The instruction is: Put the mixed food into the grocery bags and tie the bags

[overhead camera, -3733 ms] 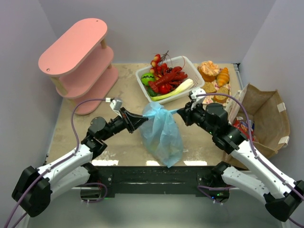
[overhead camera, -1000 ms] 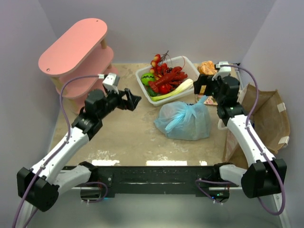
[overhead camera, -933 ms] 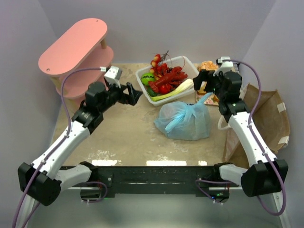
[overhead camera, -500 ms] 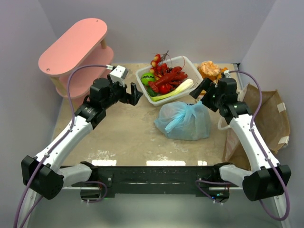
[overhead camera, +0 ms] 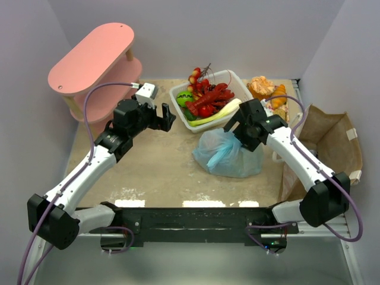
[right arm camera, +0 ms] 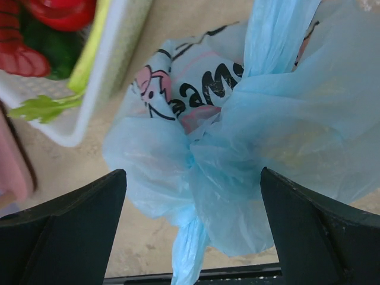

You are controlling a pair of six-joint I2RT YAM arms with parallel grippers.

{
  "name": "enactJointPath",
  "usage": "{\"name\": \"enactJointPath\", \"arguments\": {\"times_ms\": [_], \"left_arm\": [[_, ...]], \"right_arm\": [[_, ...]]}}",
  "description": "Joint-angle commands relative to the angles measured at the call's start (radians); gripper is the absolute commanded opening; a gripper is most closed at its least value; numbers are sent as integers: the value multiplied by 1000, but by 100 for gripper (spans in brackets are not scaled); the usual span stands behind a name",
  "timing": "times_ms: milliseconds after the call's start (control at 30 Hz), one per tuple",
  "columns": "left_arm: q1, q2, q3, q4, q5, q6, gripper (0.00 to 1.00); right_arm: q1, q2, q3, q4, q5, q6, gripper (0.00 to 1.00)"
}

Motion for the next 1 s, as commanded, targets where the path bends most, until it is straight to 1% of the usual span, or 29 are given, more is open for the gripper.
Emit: {"name": "enactJointPath", "arguments": {"times_ms": [0, 100, 167, 267, 300, 333, 367, 400, 433, 467, 500, 567, 633, 700, 733, 767, 800, 833, 867, 933, 967], "left_arm": [[5, -16, -3, 39, 1, -4, 100], [7, -22, -7, 44, 8, -1, 100], [5, -25, -14, 47, 8, 1, 100], [5, -32, -18, 51, 8, 6, 100], [5, -33, -20, 53, 10, 9, 100], [5, -33, -21, 53, 10, 9, 100], [5, -33, -21, 53, 7, 10, 100], [5, -33, -21, 53, 7, 12, 100], [5, -33, -23, 53, 5, 10, 100], [5, -35, -23, 54, 1, 13, 100], [5, -35, -24, 54, -1, 16, 100], [5, -39, -26, 56, -4, 18, 100], [5, -44, -32, 59, -9, 24, 100], [5, -48, -35, 65, -10, 27, 100], [5, -50, -40, 67, -10, 27, 100], [5, -50, -41, 70, -7, 27, 100], [5, -50, -43, 71, -4, 27, 100], [5, -48, -43, 71, 1, 29, 100], [5, -50, -43, 71, 5, 27, 100], [5, -47, -44, 73, 14, 27, 100], [5, -48, -44, 73, 20, 29, 100]], "right_arm": [[31, 0, -6, -32, 124, 99, 99], [30, 31, -38, -14, 155, 116, 99], [30, 55, -61, 6, 152, 133, 93], [33, 78, -107, 34, 137, 150, 77], [33, 81, -130, 51, 135, 150, 77], [31, 80, -141, 64, 129, 147, 74], [31, 72, -155, 89, 120, 117, 55], [33, 65, -172, 121, 106, 110, 42], [31, 55, -176, 137, 96, 99, 23], [31, 42, -178, 150, 86, 74, 6], [31, 22, -164, 164, 82, 60, 0], [31, -4, -132, 152, 89, 29, 0], [33, -46, -63, 141, 106, -12, 0], [33, -86, 13, 170, 105, -123, 0], [31, -136, 34, 192, 108, -169, 0], [31, -171, 51, 219, 111, -289, 0], [31, -205, 73, 295, 112, -371, 0], [30, -284, 80, 345, 123, -444, 0], [29, -322, 78, 424, 166, -544, 0], [30, -414, 80, 503, 198, -653, 0], [28, -425, 94, 518, 257, -727, 0]]}}
